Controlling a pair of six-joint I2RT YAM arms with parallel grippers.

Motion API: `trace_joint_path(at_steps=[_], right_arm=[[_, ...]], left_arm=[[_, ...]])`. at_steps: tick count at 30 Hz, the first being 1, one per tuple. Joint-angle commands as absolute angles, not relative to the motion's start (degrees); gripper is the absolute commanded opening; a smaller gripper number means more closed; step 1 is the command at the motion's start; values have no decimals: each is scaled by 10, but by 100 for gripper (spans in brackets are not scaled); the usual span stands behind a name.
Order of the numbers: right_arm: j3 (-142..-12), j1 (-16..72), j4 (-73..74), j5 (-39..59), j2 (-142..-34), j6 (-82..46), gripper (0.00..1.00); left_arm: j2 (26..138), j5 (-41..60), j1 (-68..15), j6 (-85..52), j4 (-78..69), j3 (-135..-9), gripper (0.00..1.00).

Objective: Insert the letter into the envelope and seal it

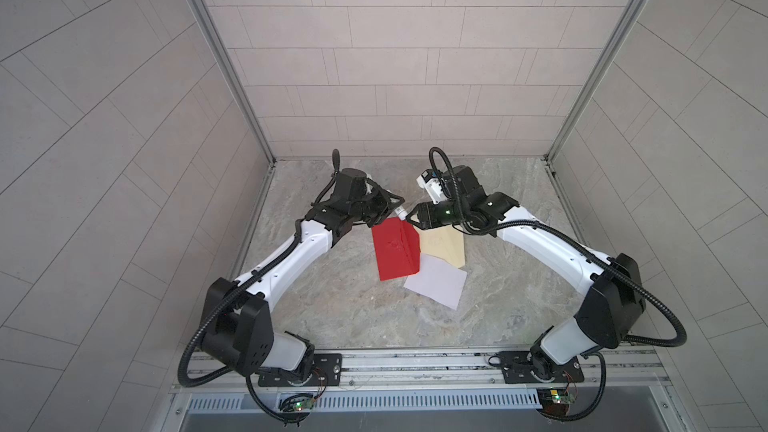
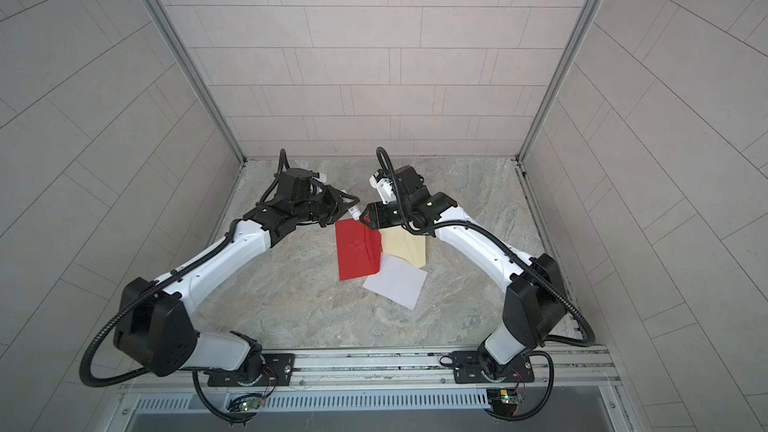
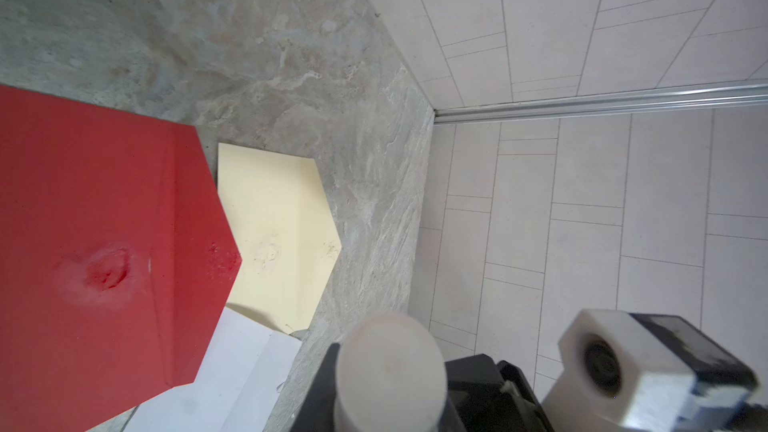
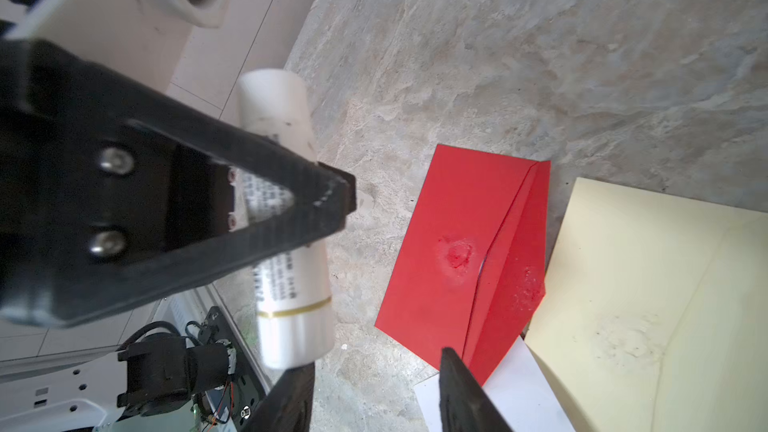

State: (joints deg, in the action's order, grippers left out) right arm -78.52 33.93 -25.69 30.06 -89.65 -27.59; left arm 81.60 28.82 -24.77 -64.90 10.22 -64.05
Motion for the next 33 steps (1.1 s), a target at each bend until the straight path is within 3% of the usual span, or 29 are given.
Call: trace_joint_path(at_steps=[1, 10, 19, 27, 33], right_arm=[[-808, 350, -249, 321, -897, -265, 47], [-822, 371, -253, 348, -914, -258, 46], [-827, 373, -280, 303, -930, -240, 44], [-830, 373, -251, 319, -945, -257, 31], [-828, 369, -225, 355, -949, -269, 9]], left_arm=[[810, 296, -251, -642, 151, -648, 0], [806, 297, -251, -642, 151, -648, 0], [803, 296, -251, -642, 146, -651, 0], [801, 301, -253, -643, 140, -649, 0], [794, 319, -252, -660, 96, -633, 0]])
